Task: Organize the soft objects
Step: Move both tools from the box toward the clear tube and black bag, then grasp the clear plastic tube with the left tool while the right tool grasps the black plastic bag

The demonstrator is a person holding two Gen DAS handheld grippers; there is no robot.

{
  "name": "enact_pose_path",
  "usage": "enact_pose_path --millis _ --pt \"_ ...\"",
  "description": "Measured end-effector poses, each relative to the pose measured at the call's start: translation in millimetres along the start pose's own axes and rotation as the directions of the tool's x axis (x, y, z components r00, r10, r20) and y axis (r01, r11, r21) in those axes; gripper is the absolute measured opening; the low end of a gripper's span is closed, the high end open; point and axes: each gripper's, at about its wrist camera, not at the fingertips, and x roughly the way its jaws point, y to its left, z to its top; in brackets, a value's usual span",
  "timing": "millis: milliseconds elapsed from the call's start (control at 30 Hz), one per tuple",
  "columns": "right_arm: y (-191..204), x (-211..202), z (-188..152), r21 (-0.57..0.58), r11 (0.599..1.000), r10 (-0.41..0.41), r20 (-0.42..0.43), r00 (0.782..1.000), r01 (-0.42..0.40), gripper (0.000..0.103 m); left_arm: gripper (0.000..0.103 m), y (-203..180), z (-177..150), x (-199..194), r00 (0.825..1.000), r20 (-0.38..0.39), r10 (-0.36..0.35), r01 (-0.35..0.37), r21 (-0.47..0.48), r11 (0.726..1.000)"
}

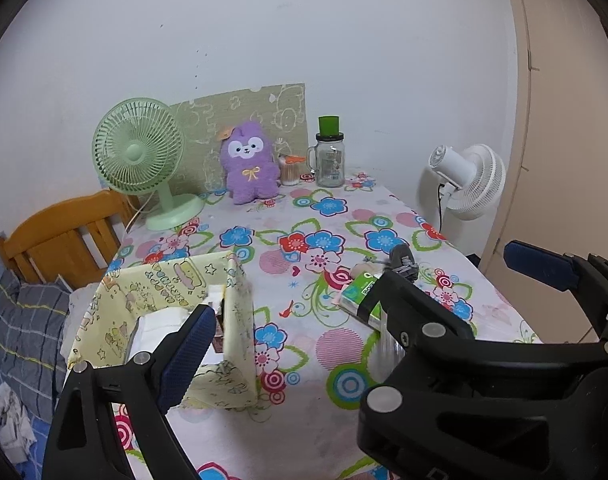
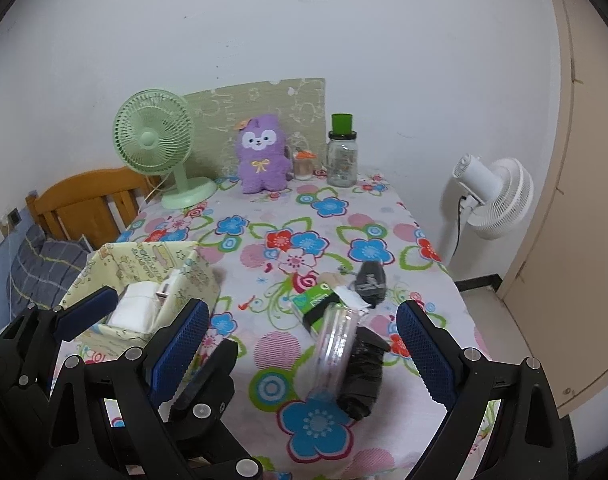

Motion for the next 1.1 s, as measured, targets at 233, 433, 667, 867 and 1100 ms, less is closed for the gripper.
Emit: enact_pose_path --millis 233,433,667,867,1100 --pt "-18 10 -12 0.002 0.999 -0.033 -0.02 0.999 0.033 0.097 0.095 -15 -9 18 0.999 -0.035 -0.029 0.028 -0.012 1.0" --pt "-37 20 -26 0.037 0.999 -0.034 -0.05 0.998 0.036 0.097 0.095 -22 -17 37 0.995 -0.092 -0.05 0.047 -0.037 0.998" --pt "-50 41 -40 0.056 0.998 -0.034 -0.081 0.996 0.039 0.097 0.094 -31 -29 58 0.99 -0.126 -0.055 0.053 -0.02 0.998" --pt "-64 61 -50 0.098 0.994 -0.034 -0.118 0.992 0.046 0.096 0.094 -36 -34 79 0.986 -0.157 -0.058 0.054 -0.028 0.998" --pt "-82 78 -54 0.119 0.988 -0.079 -0.173 0.982 0.1 0.096 0.092 -51 -35 99 0.976 -0.198 -0.086 0.085 -0.011 0.996"
